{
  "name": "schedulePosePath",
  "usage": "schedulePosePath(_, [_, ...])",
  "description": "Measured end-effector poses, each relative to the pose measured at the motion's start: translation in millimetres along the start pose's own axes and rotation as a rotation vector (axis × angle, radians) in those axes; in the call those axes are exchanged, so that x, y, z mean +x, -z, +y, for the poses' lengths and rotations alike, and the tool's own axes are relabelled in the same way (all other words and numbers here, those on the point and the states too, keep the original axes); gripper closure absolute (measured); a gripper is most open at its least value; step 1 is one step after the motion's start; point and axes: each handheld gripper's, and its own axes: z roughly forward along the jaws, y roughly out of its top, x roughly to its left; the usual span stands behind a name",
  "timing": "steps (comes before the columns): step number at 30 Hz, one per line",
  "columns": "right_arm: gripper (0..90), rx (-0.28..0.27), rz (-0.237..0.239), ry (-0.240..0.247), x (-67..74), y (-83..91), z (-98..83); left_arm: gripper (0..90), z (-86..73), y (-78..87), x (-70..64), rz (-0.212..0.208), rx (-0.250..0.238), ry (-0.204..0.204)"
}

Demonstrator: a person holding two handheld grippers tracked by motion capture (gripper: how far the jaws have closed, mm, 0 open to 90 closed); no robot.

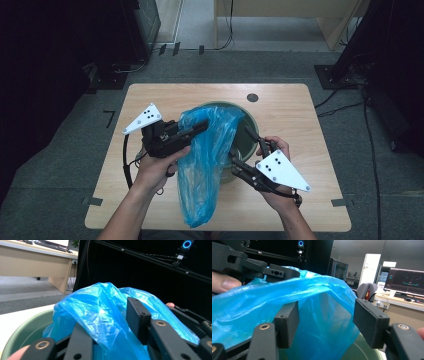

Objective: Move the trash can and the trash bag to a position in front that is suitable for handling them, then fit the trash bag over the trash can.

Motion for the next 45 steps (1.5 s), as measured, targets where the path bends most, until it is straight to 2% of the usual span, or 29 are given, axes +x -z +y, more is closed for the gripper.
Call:
schedulePosePath(5, [41.4,0.002,-0.003,0.004,0.2,-2.8,-0.6,54.3,-2.6,-4.5,-2.5,0.003,0.033,-0.020])
schedulePosePath(8, [45.2,-0.008,-0.001,0.005,0.3,-6.1,0.0,57.0,-4.8,-7.2,-3.4,0.006,0.050,-0.037])
schedulePosePath(12, [68.5,-0.017,0.011,0.012,2.2,-10.6,0.1,65.5,-7.7,-6.8,-3.7,-0.025,0.055,-0.040])
schedulePosePath(16, [88.7,0.002,0.007,-0.009,3.6,-16.2,-1.4,60.9,-11.3,-4.5,-4.8,-0.037,0.060,-0.048])
schedulePosePath(17, [90.0,0.005,0.003,-0.016,3.4,-16.9,-1.3,58.0,-11.8,-3.5,-4.7,-0.032,0.061,-0.050])
schedulePosePath(26, [90.0,-0.005,-0.061,-0.054,-1.6,-17.2,5.7,33.4,-18.6,9.8,-2.7,0.019,0.040,-0.072])
schedulePosePath(30, [90.0,-0.008,-0.080,-0.060,-2.4,-16.9,5.6,33.4,-18.8,9.3,-2.7,0.026,0.033,-0.074])
schedulePosePath(34, [90.0,-0.007,-0.123,-0.097,-7.2,-17.7,6.7,29.9,-17.2,15.3,-1.5,0.026,0.016,-0.069])
schedulePosePath(39, [90.0,-0.005,-0.154,-0.129,-14.7,-22.4,10.4,27.6,-16.4,30.2,-0.3,0.041,-0.020,-0.113])
schedulePosePath(45, [90.0,-0.017,-0.177,-0.138,-17.8,-25.6,14.7,25.3,-28.2,46.6,0.6,0.059,-0.074,-0.157])
